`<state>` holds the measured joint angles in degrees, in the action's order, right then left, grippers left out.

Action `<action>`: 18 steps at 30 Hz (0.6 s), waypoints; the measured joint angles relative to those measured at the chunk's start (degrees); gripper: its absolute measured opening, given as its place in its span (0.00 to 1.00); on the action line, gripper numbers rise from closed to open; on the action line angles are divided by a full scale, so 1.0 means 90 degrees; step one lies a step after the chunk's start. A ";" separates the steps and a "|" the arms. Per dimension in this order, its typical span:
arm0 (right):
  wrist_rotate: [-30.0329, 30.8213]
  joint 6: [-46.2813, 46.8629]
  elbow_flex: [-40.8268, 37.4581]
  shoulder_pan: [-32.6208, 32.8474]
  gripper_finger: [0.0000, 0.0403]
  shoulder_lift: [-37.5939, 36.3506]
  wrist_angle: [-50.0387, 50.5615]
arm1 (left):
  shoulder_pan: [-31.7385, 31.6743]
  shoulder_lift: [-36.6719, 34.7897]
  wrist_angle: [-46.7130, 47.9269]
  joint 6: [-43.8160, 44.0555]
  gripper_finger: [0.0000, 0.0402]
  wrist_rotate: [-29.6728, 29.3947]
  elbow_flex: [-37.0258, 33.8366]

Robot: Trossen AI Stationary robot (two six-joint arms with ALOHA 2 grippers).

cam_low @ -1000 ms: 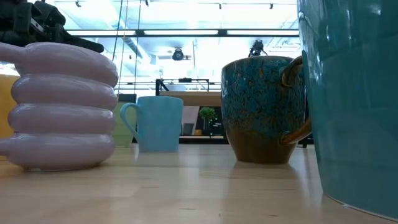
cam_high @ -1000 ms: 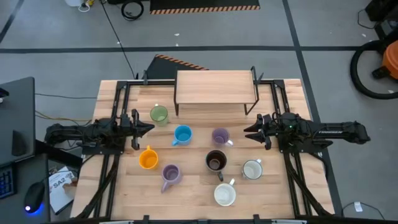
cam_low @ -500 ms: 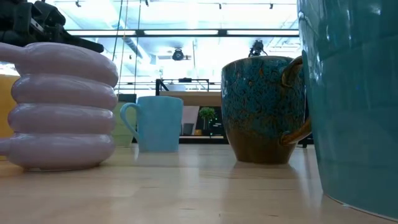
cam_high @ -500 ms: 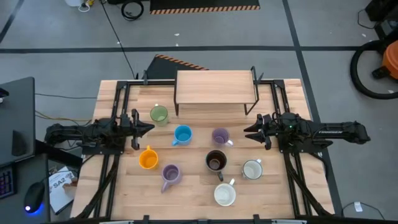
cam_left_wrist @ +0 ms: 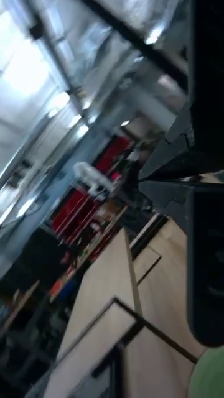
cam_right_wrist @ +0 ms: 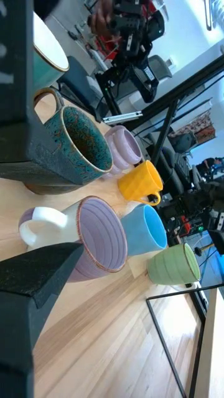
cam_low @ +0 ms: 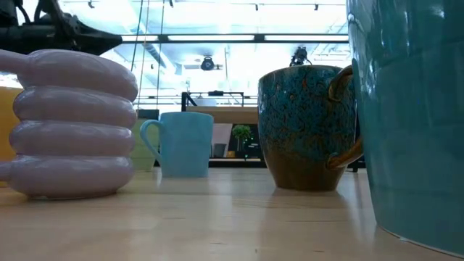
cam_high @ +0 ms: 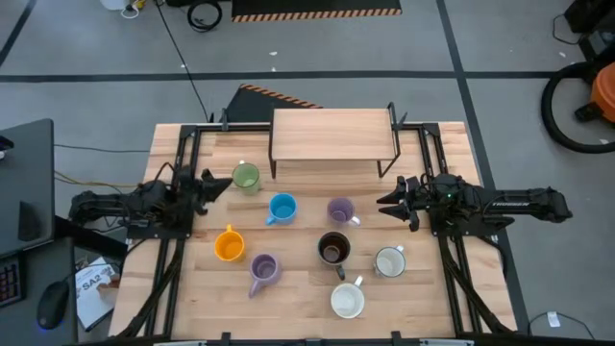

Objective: Place coffee mugs
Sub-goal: Put the blue patterned mug on the shelf

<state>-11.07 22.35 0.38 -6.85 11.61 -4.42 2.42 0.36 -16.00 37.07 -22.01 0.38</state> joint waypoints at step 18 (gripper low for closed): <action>0.0736 0.1456 0.0000 -0.0002 0.41 0.0017 -0.2907 | 0.0000 -0.0002 -0.2124 0.0653 0.05 -0.1457 0.0000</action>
<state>-4.45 35.45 0.38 -6.87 11.77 -30.58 2.42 0.34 -35.12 42.94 -35.12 0.38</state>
